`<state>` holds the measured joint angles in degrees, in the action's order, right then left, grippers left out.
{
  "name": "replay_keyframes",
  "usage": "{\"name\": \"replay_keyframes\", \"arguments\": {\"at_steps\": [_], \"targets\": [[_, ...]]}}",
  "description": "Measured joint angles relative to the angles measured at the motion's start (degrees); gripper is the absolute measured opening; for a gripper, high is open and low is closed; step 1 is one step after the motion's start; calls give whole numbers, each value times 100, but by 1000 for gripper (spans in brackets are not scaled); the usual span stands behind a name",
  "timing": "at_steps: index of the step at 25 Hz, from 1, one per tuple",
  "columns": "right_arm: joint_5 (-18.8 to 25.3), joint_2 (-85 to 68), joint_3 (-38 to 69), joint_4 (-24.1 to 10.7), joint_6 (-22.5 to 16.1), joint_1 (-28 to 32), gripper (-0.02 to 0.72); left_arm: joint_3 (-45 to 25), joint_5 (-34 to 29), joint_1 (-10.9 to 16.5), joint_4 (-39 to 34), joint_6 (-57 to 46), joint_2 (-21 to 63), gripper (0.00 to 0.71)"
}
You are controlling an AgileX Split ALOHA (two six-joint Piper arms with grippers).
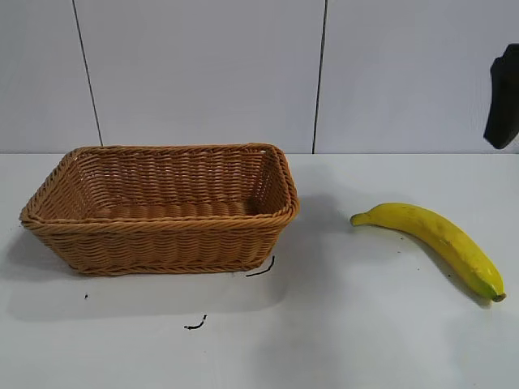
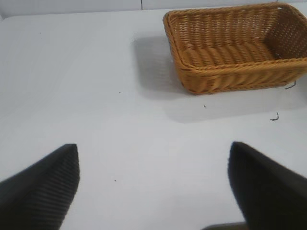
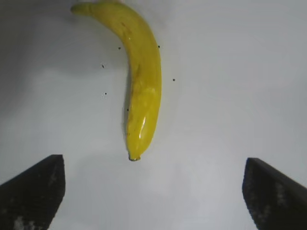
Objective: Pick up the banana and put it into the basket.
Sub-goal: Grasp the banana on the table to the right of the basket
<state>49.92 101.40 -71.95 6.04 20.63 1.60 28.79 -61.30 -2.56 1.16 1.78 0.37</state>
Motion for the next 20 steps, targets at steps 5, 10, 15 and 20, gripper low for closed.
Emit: {"name": "replay_keyframes", "arguments": {"at_steps": [5, 10, 15, 20], "targets": [[-303, 394, 0, 224, 65, 0, 689, 0, 0, 0, 0, 0, 0, 635], [-715, 613, 0, 294, 136, 0, 689, 0, 0, 0, 0, 0, 0, 635], [-1020, 856, 0, 383, 169, 0, 689, 0, 0, 0, 0, 0, 0, 635], [-1184, 1220, -1, 439, 169, 0, 689, 0, 0, 0, 0, 0, 0, 635]]}}
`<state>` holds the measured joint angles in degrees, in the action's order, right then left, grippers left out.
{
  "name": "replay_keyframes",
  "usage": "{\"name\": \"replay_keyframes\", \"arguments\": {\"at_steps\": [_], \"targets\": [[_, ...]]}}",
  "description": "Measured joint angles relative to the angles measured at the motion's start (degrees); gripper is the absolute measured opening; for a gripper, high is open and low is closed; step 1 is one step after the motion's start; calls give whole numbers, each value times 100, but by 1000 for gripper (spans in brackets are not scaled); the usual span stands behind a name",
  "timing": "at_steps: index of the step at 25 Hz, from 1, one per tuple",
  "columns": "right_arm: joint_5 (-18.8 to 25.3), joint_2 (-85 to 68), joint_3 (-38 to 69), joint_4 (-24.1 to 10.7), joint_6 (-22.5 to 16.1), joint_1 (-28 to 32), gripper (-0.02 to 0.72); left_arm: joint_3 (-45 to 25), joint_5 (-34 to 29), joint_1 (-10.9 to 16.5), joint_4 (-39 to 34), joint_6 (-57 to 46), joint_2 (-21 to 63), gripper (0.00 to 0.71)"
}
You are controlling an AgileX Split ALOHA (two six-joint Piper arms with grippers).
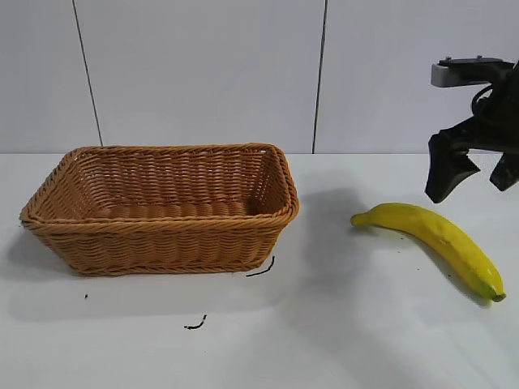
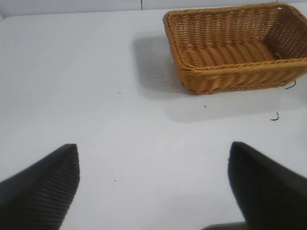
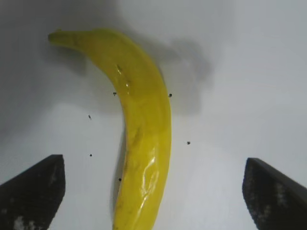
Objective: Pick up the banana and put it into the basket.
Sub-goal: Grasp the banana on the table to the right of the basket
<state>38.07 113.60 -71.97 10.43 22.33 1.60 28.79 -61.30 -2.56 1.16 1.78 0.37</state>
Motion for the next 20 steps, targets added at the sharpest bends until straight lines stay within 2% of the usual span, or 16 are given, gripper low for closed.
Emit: {"name": "replay_keyframes", "arguments": {"at_steps": [7, 12, 17, 20], "targets": [[-134, 156, 0, 7, 25, -69, 689, 0, 0, 0, 0, 0, 0, 635], [-165, 156, 0, -283, 14, -354, 689, 0, 0, 0, 0, 0, 0, 635], [-286, 156, 0, -408, -243, -379, 689, 0, 0, 0, 0, 0, 0, 635], [-313, 176, 0, -431, -271, -365, 689, 0, 0, 0, 0, 0, 0, 635]]}}
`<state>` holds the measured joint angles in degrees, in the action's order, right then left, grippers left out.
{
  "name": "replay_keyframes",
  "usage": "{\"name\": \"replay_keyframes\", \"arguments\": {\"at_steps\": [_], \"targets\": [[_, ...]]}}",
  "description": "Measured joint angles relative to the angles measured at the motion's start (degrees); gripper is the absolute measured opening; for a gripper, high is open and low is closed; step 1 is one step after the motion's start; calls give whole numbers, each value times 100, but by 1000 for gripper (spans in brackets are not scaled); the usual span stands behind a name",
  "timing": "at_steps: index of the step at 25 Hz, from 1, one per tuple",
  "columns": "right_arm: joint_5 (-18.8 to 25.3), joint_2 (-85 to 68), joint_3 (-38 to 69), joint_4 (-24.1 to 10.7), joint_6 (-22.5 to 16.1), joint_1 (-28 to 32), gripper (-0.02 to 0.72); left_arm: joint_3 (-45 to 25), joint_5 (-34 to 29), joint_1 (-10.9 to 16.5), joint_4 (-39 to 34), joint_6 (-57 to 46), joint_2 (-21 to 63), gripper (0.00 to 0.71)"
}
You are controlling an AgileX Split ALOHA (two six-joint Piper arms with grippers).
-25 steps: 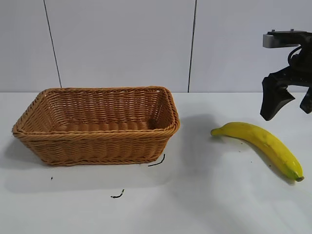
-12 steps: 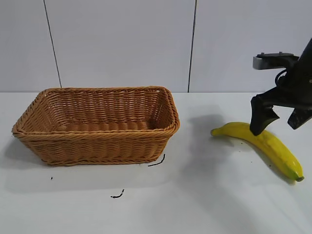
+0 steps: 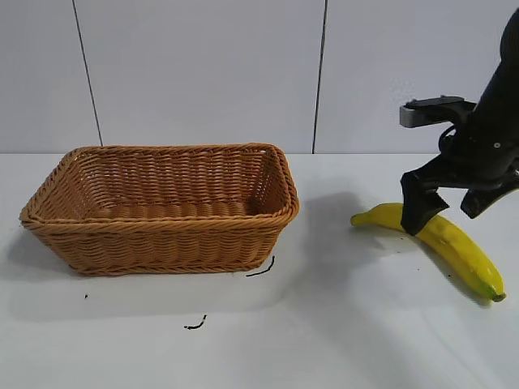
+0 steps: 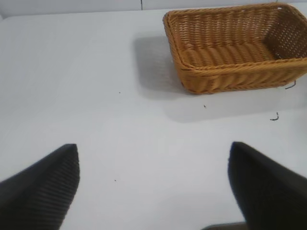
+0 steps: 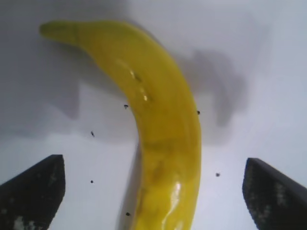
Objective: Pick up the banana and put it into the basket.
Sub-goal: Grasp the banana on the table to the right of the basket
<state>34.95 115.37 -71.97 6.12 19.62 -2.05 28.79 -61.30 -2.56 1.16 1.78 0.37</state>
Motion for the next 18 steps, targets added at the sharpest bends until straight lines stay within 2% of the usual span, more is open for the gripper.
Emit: {"name": "replay_keyframes", "arguments": {"at_steps": [9, 10, 12, 15, 16, 18], "targets": [[-114, 397, -23, -5, -268, 0, 687, 0, 0, 0, 0, 0, 0, 635], [-121, 391, -29, -5, -268, 0, 669, 0, 0, 0, 0, 0, 0, 635], [-111, 391, -29, -5, -268, 0, 581, 0, 0, 0, 0, 0, 0, 635], [-102, 391, -29, -35, -286, 0, 329, 0, 0, 0, 0, 0, 0, 635], [-84, 391, -29, -42, -309, 0, 279, 0, 0, 0, 0, 0, 0, 635], [-60, 391, -29, -70, -314, 0, 290, 0, 0, 0, 0, 0, 0, 635]]}}
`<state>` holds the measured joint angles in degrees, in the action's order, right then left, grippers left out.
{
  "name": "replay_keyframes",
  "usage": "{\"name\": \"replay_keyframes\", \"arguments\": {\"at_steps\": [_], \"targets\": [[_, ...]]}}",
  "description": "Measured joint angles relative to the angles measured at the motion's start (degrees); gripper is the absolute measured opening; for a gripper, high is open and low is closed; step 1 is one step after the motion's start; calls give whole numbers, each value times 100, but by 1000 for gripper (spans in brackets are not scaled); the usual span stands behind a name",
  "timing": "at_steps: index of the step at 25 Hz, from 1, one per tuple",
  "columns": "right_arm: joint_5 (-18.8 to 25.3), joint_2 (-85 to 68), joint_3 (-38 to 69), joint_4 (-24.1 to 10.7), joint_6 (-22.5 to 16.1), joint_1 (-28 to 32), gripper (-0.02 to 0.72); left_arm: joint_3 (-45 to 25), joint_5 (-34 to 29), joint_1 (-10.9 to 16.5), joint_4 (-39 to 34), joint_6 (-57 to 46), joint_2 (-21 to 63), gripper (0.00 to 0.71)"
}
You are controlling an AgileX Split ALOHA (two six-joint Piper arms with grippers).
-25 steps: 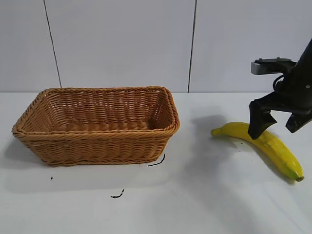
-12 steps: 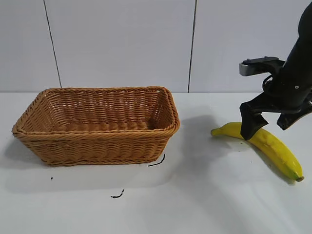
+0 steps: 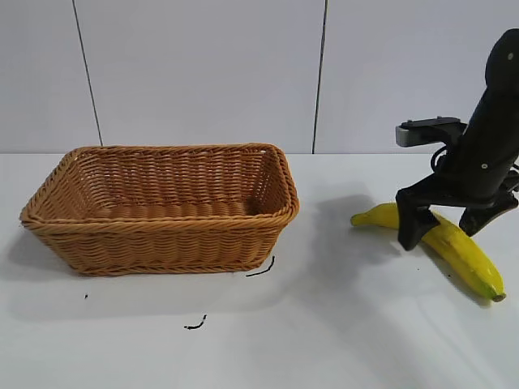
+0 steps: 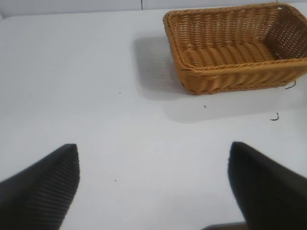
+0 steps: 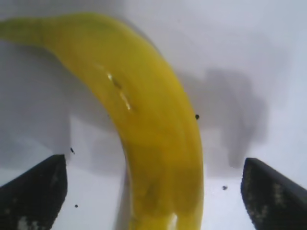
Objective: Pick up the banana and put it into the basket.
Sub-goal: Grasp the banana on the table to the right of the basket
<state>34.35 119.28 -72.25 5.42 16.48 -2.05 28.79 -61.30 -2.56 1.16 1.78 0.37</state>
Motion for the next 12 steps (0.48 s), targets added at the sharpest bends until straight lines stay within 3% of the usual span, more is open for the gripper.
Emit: {"name": "replay_keyframes", "arguments": {"at_steps": [4, 12], "targets": [[158, -12, -24, -38, -13, 0, 290, 0, 0, 0, 0, 0, 0, 635], [1293, -666, -953, -111, -55, 0, 290, 0, 0, 0, 0, 0, 0, 635]]}}
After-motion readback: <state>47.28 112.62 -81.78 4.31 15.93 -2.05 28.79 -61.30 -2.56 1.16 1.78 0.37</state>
